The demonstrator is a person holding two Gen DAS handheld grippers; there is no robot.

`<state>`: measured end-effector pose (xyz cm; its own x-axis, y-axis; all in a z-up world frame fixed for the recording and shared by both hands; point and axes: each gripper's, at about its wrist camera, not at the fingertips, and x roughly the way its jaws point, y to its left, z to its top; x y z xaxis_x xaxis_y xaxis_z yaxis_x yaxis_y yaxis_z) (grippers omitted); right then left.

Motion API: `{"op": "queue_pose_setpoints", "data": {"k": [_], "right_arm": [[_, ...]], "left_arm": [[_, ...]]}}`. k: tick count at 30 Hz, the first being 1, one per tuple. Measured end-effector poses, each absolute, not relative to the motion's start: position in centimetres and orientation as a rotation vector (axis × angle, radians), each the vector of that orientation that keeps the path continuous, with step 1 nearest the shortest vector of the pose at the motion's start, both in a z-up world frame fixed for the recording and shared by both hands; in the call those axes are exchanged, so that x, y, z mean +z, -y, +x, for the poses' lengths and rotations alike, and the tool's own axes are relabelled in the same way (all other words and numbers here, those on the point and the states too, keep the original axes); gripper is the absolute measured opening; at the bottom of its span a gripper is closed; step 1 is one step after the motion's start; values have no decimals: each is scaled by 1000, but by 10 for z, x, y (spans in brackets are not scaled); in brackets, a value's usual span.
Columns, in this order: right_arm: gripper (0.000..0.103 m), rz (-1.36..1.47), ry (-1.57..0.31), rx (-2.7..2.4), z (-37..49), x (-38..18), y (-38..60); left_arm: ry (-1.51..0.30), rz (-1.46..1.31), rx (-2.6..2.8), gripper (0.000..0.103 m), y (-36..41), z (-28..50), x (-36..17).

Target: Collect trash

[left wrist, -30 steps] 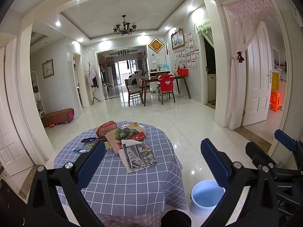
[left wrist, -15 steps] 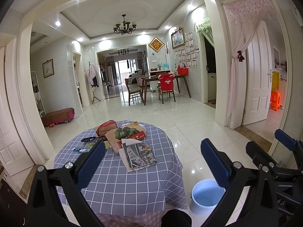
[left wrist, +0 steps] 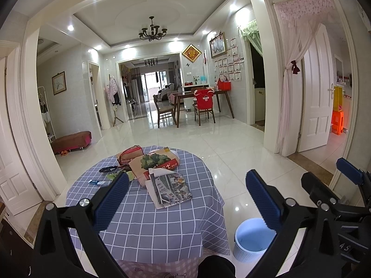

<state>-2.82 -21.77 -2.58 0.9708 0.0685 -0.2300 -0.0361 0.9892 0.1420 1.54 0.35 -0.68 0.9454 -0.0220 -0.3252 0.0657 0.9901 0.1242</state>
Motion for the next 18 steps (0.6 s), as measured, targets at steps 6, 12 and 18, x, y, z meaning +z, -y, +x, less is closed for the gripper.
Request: {"op": "queue_pose_setpoints", "data": {"k": [6, 12, 18], "right_arm": [[97, 148, -249, 46, -24, -33, 218], [97, 189, -296, 24, -5, -45, 230], [97, 214, -381, 32, 26, -68, 221]], "left_arm": [[-349, 138, -38, 99, 2, 11, -9], [-398, 121, -60, 99, 7, 31, -19], [-524, 113, -81, 99, -1, 70, -48]]}}
